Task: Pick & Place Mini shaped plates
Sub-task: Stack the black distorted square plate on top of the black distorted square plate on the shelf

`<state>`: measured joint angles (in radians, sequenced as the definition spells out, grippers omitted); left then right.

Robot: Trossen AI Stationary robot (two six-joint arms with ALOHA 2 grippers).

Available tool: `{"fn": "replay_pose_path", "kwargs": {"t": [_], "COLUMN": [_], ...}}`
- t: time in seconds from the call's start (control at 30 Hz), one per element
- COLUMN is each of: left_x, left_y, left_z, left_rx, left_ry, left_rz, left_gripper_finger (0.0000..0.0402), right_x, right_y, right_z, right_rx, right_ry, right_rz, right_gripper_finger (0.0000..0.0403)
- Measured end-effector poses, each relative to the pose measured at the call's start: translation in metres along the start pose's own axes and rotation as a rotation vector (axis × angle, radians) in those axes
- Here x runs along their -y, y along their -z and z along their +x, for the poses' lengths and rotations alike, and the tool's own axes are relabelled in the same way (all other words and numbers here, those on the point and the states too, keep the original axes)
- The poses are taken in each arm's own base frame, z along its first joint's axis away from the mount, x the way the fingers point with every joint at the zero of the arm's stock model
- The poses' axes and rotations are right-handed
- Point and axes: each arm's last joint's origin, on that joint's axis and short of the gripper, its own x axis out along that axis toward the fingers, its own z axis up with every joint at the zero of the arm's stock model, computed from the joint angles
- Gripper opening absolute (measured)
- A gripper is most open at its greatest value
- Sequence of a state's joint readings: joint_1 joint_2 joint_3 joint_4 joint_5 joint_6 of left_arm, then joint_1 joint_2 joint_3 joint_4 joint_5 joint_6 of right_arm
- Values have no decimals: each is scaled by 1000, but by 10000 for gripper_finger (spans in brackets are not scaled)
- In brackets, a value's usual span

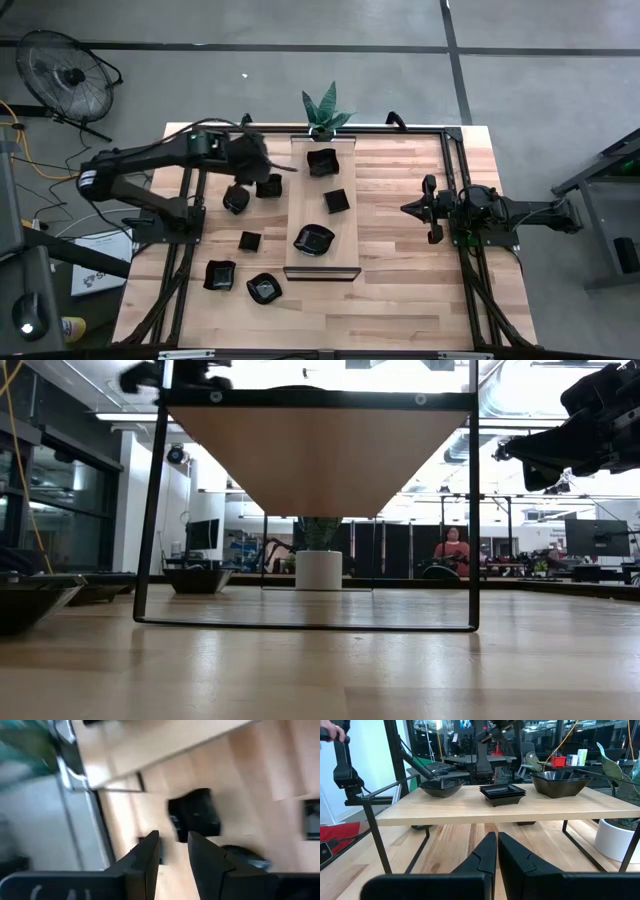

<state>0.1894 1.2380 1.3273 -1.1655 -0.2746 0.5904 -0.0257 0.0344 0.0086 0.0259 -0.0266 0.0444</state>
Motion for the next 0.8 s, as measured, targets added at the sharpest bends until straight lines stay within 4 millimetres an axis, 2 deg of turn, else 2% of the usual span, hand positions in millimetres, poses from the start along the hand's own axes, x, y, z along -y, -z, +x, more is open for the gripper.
{"fn": "replay_pose_path", "kwargs": {"t": [0.17, 0.37, 0.47, 0.63, 0.73, 0.8], "left_x": [20, 45, 52, 60, 57, 53], "left_y": [30, 57, 62, 61, 62, 63], "left_z": [-2, 19, 34, 57, 65, 71], "left_rx": [-18, -2, 53, 128, 162, 148], "left_ry": [35, -6, -51, -77, -53, -29], "left_rz": [-150, -252, -261, -164, -157, -214], "left_gripper_finger": [99, 99, 99, 99, 99, 99], "right_x": [0, 0, 0, 0, 0, 0], "right_y": [0, 0, 0, 0, 0, 0], "right_z": [0, 0, 0, 0, 0, 0], "right_rx": [0, 0, 0, 0, 0, 0], "right_ry": [0, 0, 0, 1, 0, 0], "right_rz": [0, 0, 0, 0, 0, 0], "right_gripper_finger": [12, 12, 12, 12, 12, 12]}}
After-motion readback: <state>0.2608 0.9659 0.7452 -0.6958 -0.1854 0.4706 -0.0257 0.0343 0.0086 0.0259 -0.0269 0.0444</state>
